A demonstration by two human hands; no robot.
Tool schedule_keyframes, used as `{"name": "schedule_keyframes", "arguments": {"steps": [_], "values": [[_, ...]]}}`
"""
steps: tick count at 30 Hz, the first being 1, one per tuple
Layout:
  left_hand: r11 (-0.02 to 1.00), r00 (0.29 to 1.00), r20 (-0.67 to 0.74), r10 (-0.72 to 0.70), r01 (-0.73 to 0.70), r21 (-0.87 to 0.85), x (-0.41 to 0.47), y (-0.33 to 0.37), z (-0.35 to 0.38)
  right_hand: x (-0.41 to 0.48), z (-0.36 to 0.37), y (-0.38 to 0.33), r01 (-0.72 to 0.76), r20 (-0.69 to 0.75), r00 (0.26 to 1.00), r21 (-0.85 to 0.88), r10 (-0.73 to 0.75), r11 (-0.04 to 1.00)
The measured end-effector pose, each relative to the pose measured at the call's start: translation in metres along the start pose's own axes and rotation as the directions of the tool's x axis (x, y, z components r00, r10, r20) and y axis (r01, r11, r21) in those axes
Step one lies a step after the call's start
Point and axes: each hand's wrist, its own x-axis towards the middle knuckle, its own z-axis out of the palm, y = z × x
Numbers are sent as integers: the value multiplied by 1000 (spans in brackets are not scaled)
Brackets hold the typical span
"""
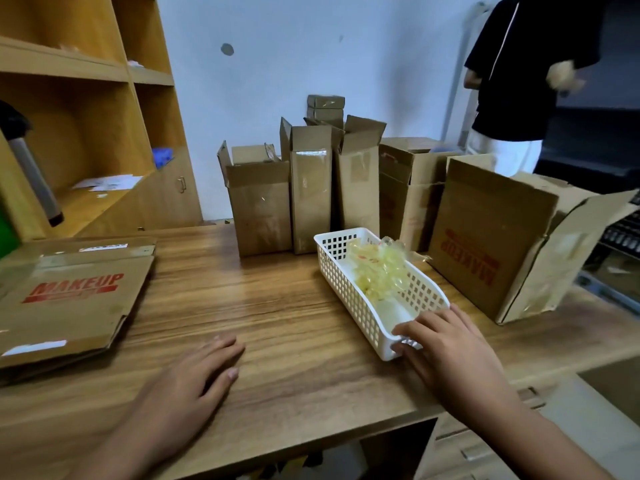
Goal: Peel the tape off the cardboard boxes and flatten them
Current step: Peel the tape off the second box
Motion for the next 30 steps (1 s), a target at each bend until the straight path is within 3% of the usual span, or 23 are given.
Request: {"name": "schedule_keyframes", "arguments": {"steps": [11, 23, 27, 30], "values": [[998, 1000, -14, 26, -26, -53, 1, -1, 1, -9, -13, 6, -101, -35, 994, -63, 99, 993], [998, 998, -38, 51, -52, -20, 5, -7, 7, -8, -12, 11, -64, -49, 997, -41, 62, 997], [999, 998, -49, 50, -50, -6, 5, -9, 10, -9, -17, 11, -59, -9, 998, 59, 60, 997], [998, 997, -52, 62, -62, 14, 6, -10, 10, -3, -35, 17, -163, -46, 983, 255, 180, 953]]}}
